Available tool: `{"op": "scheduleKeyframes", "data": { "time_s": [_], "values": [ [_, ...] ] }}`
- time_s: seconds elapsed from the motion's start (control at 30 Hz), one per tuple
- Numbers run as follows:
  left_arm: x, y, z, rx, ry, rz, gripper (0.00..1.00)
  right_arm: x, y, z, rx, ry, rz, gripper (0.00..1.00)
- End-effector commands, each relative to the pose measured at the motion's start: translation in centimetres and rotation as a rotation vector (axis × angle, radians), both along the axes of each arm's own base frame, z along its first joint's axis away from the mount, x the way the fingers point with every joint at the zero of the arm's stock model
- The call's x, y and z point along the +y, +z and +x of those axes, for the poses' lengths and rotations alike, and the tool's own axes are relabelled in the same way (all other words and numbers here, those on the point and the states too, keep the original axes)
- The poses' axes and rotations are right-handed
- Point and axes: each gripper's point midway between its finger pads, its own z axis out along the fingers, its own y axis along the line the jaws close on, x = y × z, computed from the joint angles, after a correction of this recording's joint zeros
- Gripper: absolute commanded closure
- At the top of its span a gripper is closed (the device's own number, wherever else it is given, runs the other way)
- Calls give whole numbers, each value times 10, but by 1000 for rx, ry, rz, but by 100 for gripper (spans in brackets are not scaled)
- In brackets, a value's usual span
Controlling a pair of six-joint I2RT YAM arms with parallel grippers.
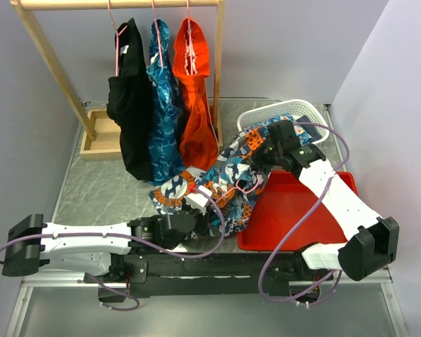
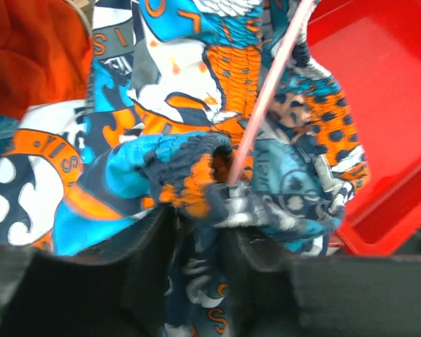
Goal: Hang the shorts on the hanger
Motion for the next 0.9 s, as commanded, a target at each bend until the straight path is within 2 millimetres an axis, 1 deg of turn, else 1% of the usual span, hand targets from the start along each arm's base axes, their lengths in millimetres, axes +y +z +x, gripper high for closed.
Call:
{"op": "scheduleKeyframes", "data": {
  "time_s": [0.0,0.03,0.07,0.13,0.2,0.23,0.3,0.33,0.37,0.4,0.43,0.5,0.53,0.6,0.63,0.7,0.73,0.77,0.8,0.83,0.87],
  "values": [
    [-3,17,15,-56,66,-13,71,15,32,-12,-44,65,76,100],
    [-3,17,14,-54,63,-8,79,16,34,-13,-47,68,80,100],
    [-3,19,14,-52,63,-17,98,16,35,-13,-52,68,84,100],
    [-4,25,13,-44,57,-33,99,17,39,-15,-64,75,94,100],
    [-5,36,8,-31,33,-64,99,15,42,-15,-78,82,83,99],
    [-7,39,4,-18,11,-80,99,12,45,-15,-96,72,69,88],
    [-4,50,0,-8,-11,-103,99,7,50,-15,-129,75,45,82],
    [-4,53,-3,2,-20,-119,99,5,56,-16,-155,73,48,72],
    [-3,60,-7,8,-41,-138,99,4,58,-15,-181,76,46,64],
    [-1,59,-10,24,-54,-127,99,3,62,-15,-201,79,43,55],
    [-1,61,-12,41,-59,-140,99,1,68,-16,-238,87,32,38],
    [0,69,-17,64,-76,-163,99,-4,77,-14,-284,83,9,31],
    [2,67,-20,83,-77,-159,99,-7,84,-14,-322,104,-16,24],
    [7,76,-23,93,-86,-191,99,-12,96,-12,-380,102,-46,20],
    [10,76,-25,108,-80,-194,99,-15,104,-14,-427,130,-75,18],
    [16,88,-28,114,-85,-225,99,-20,118,-15,-497,132,-137,17],
    [18,91,-28,121,-79,-231,99,-26,129,-21,-568,146,-196,18],
    [24,91,-30,131,-77,-215,99,-21,137,-29,-613,163,-223,19],
    [26,100,-32,137,-87,-228,99,-28,144,-30,-656,125,-270,20],
    [27,103,-34,141,-93,-232,99,-31,159,-41,-737,145,-273,21],
    [32,106,-37,150,-102,-228,99,-21,159,-47,-786,178,-253,21]
  ]
}}
